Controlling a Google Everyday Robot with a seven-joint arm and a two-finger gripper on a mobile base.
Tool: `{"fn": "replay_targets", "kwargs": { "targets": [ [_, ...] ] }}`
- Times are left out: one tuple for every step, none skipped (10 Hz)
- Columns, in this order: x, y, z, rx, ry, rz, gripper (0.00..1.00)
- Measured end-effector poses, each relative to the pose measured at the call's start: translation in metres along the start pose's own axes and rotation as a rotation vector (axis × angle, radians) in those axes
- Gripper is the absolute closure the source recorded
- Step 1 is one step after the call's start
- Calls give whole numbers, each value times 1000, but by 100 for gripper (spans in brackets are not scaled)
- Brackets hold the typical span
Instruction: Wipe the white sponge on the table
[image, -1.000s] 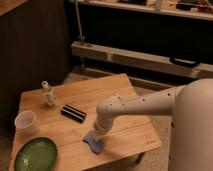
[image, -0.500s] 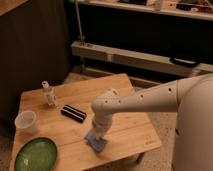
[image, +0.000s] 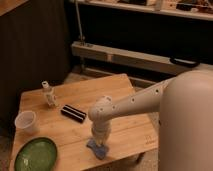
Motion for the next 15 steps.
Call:
{"fn": "replay_targets", "kwargs": {
  "targets": [
    [-1,2,0,-1,0,-4,100],
    [-1,1,-1,-1,-2,0,100],
    [-1,1,-1,-1,-1,-1,100],
    [-2,2,-1,-1,-1,-3,100],
    [-9,6,-1,-9,-1,-8,100],
    [-17,9,0,-15,-3,-9,100],
    [-22,13,0,-16,-4,-18,100],
    [-22,11,-1,-16,-6,-15,100],
    [-23,11,-2,-16,-7,-17,100],
    [-23,10,-2,-14,-6,-17,100],
    [-24,10,-2,-13,-2,-16,100],
    [-33,7,-3,-8,-7,-11,100],
    [-43,5,-4,-3,-11,-8,100],
    [-48,2,-5,3,-18,-12,100],
    [-49,3,-6,2,-20,-12,100]
  ]
}}
